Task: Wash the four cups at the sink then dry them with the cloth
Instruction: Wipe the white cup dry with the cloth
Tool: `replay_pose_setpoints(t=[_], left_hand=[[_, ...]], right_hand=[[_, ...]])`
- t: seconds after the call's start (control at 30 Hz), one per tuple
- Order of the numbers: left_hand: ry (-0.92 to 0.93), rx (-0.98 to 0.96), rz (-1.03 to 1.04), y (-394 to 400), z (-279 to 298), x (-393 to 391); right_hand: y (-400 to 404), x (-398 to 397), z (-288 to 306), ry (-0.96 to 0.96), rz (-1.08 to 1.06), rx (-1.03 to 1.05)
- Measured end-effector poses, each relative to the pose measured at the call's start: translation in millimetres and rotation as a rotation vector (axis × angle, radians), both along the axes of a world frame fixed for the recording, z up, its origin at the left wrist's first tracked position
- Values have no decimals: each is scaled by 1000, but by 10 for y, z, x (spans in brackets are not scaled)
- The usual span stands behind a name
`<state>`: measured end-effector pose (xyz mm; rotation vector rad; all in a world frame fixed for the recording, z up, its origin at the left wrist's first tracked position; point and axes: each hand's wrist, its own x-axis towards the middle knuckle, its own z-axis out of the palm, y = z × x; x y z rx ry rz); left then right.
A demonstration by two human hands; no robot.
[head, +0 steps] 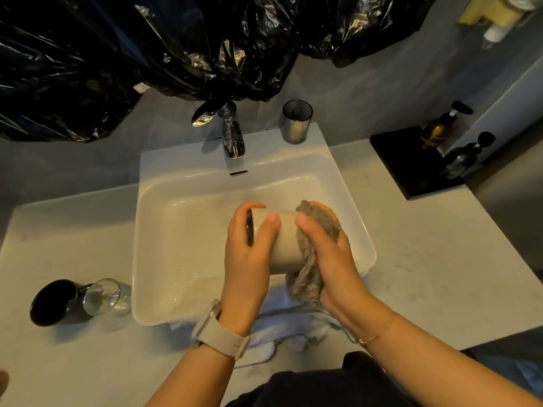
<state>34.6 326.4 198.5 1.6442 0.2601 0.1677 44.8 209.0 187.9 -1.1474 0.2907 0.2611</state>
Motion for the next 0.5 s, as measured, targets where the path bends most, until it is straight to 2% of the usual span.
replay_pose_setpoints(t=[0.07, 0.1, 0.13, 0.2, 0.3, 0.37, 0.43, 0.5], left_hand=[[-203, 343, -67, 18, 1, -41], [-268, 466, -117, 31, -1, -35], [-308, 540, -160, 47, 1, -19], [-322, 530, -189, 73, -23, 32], [-251, 315, -126, 38, -38, 88], [-67, -28, -49, -12, 1, 104], [116, -313, 11, 7, -44, 130], [200, -401, 49, 57, -87, 136]], right_hand=[[-62, 102, 123, 381, 178, 217], [-114, 156, 190, 457, 250, 235], [-164, 205, 219, 479, 275, 226], [-194, 224, 269, 432, 245, 179], [-99, 120, 210, 217, 82, 125], [-12, 46, 153, -1, -38, -82], [32, -30, 100, -204, -61, -302], [49, -116, 53, -303, -50, -359]])
